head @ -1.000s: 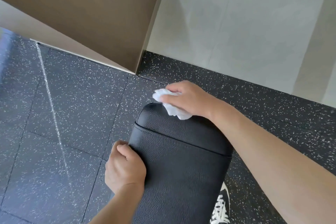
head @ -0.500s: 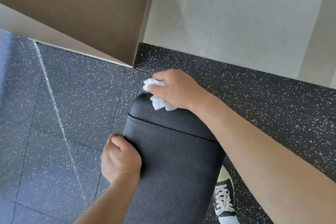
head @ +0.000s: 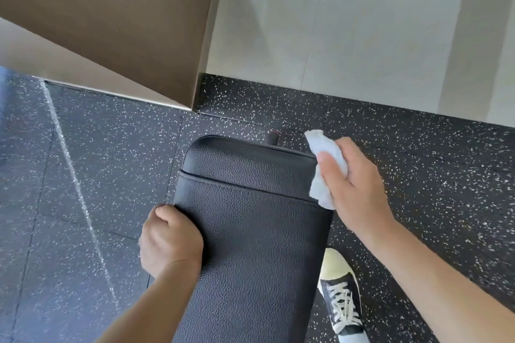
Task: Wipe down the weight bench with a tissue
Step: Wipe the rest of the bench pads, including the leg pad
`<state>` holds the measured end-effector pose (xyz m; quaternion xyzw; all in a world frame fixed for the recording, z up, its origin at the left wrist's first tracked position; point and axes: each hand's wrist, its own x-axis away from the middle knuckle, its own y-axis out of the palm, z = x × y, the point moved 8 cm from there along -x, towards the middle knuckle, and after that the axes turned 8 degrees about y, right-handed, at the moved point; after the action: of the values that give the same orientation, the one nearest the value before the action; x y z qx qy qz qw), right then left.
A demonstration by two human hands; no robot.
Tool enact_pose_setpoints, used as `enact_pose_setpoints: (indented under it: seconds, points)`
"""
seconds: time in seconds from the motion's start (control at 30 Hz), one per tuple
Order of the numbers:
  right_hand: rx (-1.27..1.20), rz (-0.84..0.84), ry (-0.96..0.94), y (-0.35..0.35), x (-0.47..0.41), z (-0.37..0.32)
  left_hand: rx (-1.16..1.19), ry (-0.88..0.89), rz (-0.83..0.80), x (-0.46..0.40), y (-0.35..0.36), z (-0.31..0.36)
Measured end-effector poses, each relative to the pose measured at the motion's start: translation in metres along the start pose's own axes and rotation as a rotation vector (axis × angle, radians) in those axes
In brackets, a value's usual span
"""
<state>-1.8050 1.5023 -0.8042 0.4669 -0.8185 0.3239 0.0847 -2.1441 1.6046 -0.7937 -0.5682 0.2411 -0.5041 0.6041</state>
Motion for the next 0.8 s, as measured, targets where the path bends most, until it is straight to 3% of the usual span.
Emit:
enact_pose_setpoints:
  seconds: [0.07,0.23,0.53,0.6,0.7,0.8]
  points:
    - [-0.058,0.087,0.040,0.003,-0.012,0.000,0.013,0.009,0.013,0.000,0.000,0.000]
    - [-0.143,0.081,0.056,0.008,-0.036,-0.002,0.043,-0.005,0.044,-0.003,0.001,-0.005]
    - [-0.360,0.473,0.153,0.017,0.086,0.051,0.159,0.123,0.085,0.008,-0.009,0.000]
    - [-0.353,0.477,0.159,0.034,0.124,0.063,0.187,0.260,0.091,0.016,-0.013,0.003]
    - [-0.346,0.462,0.157,0.057,0.179,0.082,0.074,0.609,0.029,0.050,-0.008,-0.002]
    - [-0.349,0.430,0.173,0.074,0.222,0.098,-0.051,0.776,0.008,0.098,-0.006,-0.043]
